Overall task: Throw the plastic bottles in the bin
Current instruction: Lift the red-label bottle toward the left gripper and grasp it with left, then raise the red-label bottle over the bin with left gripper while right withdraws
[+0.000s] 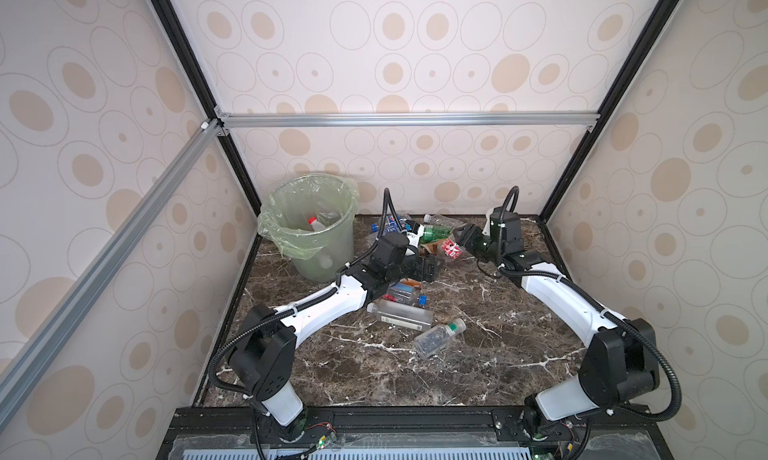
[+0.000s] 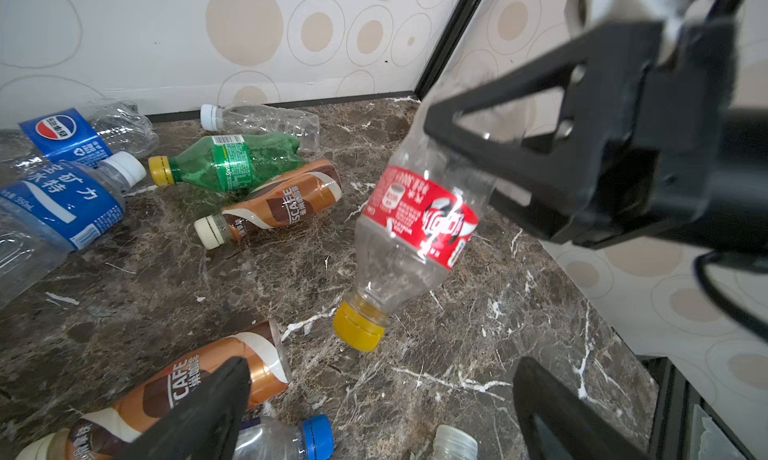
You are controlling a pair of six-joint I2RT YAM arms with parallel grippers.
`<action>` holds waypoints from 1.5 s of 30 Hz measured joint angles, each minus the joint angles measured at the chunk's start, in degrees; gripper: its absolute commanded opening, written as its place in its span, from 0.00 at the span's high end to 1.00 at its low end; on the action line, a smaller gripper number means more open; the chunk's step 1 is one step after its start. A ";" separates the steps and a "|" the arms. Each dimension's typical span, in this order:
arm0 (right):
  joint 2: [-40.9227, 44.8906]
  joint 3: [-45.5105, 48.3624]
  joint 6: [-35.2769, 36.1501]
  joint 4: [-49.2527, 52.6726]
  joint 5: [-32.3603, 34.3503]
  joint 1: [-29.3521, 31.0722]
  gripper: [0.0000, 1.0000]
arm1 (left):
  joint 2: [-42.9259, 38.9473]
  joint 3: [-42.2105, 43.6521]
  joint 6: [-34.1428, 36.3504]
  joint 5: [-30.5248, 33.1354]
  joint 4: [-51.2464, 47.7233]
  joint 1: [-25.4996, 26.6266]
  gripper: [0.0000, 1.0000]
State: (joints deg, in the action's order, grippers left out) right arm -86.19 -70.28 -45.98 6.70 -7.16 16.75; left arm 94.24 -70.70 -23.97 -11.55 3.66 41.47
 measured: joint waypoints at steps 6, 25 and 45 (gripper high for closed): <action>0.20 -3.56 0.55 1.79 -4.94 0.04 0.45 | 0.22 0.87 3.32 -0.87 2.40 0.04 0.02; 0.17 -6.71 3.72 5.99 -14.29 0.92 0.46 | 4.83 -0.48 8.85 -3.43 10.54 0.04 0.12; 0.04 -6.75 3.67 5.99 -15.56 2.16 0.45 | 5.75 -1.68 8.35 -3.67 15.80 0.02 0.50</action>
State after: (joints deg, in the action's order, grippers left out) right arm -86.15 -77.03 -42.30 12.69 -22.72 18.92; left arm 99.98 -72.38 -15.62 -15.22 19.46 41.50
